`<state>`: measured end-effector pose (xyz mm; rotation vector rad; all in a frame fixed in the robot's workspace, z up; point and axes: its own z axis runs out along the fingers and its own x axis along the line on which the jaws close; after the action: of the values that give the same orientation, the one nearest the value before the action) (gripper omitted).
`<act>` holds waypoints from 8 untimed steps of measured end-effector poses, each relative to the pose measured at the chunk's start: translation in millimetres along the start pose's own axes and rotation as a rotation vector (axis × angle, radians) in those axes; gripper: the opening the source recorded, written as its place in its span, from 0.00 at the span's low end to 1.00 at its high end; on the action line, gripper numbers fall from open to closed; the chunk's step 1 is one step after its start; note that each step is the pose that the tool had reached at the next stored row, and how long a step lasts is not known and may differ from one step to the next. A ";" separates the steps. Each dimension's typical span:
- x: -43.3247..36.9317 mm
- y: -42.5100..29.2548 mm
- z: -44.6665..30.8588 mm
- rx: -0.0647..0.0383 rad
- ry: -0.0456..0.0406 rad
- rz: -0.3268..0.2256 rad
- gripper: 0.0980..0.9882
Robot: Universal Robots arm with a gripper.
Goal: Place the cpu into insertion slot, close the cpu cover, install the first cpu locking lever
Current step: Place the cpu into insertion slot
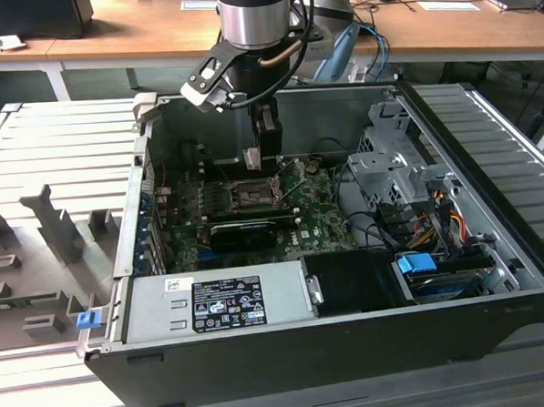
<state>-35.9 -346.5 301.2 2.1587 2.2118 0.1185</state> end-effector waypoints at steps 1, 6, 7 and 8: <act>0.0 0.0 0.2 0.000 0.0000 0.000 0.48; 0.0 -0.2 1.7 0.000 0.0002 0.000 0.48; 0.0 -0.2 2.0 0.000 0.0001 0.000 0.48; 0.0 -0.2 2.3 0.000 0.0001 0.000 0.48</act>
<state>-35.8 -346.5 298.9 2.1587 2.2118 0.1187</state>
